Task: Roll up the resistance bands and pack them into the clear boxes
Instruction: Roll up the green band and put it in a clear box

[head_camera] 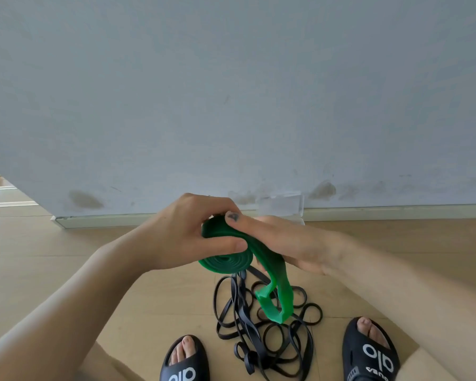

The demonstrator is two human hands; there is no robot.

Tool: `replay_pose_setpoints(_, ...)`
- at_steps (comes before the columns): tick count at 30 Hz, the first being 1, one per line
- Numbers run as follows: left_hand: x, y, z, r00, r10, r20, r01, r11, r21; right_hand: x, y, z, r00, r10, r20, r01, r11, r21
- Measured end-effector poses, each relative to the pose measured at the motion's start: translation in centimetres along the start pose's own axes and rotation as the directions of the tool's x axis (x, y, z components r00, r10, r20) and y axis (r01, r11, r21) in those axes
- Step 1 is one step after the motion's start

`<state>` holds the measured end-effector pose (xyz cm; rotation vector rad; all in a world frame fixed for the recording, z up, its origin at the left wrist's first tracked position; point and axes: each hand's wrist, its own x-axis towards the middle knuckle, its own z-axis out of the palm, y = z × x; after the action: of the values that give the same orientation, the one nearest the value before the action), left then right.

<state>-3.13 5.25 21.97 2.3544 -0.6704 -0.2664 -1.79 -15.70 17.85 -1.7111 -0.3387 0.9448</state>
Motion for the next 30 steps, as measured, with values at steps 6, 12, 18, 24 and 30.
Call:
replay_pose_setpoints(6, 0.0, 0.0, -0.2, 1.000, 0.003, -0.027, -0.006, 0.992, -0.122, -0.3, -0.6, -1.0, 0.991, -0.017, 0.135, -0.021, 0.961, 0.275)
replay_pose_setpoints(12, 0.4, 0.2, 0.4, 1.000, 0.003, 0.013, -0.003, 1.000, -0.006, 0.1, -0.7, 0.0, 0.999, -0.031, 0.024, 0.028, 0.993, 0.118)
replay_pose_setpoints(18, -0.5, -1.3, -1.5, 0.997, -0.072, -0.036, 0.071, 0.997, -0.027, -1.5, -1.3, -0.3, 0.987, -0.156, -0.024, 0.144, 0.953, -0.268)
replay_pose_setpoints(24, -0.5, -1.6, -2.0, 0.989, -0.141, -0.049, 0.129, 0.974, -0.188, -1.3, -0.8, -1.0, 0.891, -0.364, -0.272, 0.179, 0.831, -0.527)
replay_pose_setpoints(30, -0.3, -1.4, -1.9, 0.981, -0.166, -0.103, 0.132, 0.951, -0.280, -1.7, -0.7, -1.2, 0.961, -0.230, -0.155, 0.181, 0.942, -0.281)
